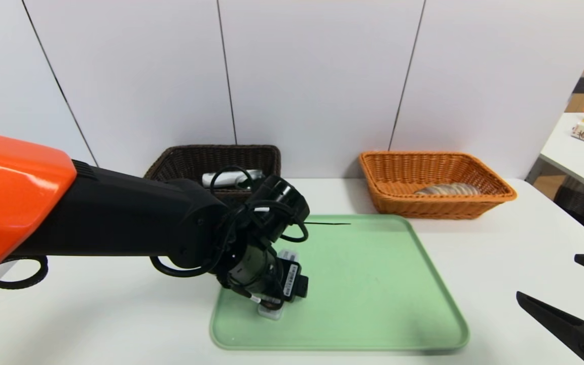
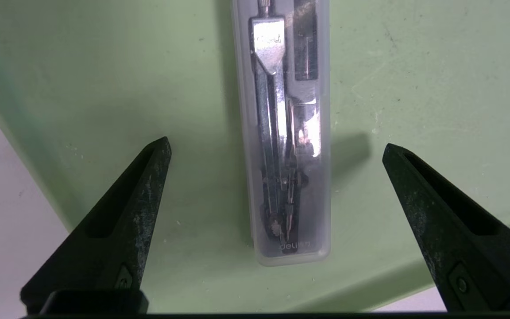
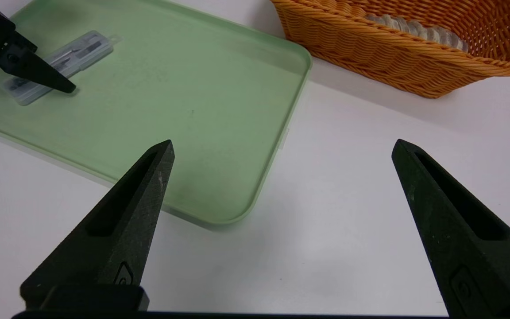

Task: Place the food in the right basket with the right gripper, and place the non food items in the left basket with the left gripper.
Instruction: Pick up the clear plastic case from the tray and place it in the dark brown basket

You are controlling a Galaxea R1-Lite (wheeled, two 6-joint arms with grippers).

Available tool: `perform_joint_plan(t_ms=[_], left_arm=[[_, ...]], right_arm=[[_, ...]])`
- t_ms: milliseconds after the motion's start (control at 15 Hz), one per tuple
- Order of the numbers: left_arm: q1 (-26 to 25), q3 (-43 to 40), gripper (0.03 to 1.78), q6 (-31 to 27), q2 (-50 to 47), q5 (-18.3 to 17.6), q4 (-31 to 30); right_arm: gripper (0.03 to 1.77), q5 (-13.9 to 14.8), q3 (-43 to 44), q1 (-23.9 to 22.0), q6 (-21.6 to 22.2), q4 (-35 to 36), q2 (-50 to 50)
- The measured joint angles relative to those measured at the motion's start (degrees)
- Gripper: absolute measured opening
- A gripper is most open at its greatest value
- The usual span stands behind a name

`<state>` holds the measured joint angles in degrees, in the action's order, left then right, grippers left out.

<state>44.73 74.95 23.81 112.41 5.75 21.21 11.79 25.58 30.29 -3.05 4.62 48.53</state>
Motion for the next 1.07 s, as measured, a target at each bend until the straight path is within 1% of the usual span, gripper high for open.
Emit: perform_joint_plan(t_ms=[333,467,600,667,800,867,1067], left_arm=[[0.0,-0.11,1.69,-0.09,0.57,0.11,-0.05],[-0.07,-0.37,1.33,0.0,0.57,0.13,0.0],[0.02,-0.56,1.07,0.02,0.51,0.3,0.11],[0.06,-0.69,0.95,0.04,0.46,1.27,0.15],[0.52,-0.89,0.77,0.06,0.46,4.38,0.26],[0.83,-1.16,0.57,0.0,0.44,5.66,0.2],[1.82,-1.96,0.57,0.0,-0.12,6.38,0.17]], right_arm=[[1.7,0.39,0.74,-0.01,-0.09,0.0,-0.02],[1.7,0.39,0.85,-0.06,-0.09,-0.02,-0.05],[1.7,0.44,0.88,-0.09,-0.09,-0.02,-0.05],[1.7,0.44,0.88,-0.15,-0.06,-0.02,-0.07],[1.7,0.39,0.96,-0.28,-0.06,-0.02,-0.07],[1.7,0.34,1.01,-0.32,-0.06,0.0,-0.09],[1.7,0.39,1.12,-0.39,-0.09,0.0,-0.09]])
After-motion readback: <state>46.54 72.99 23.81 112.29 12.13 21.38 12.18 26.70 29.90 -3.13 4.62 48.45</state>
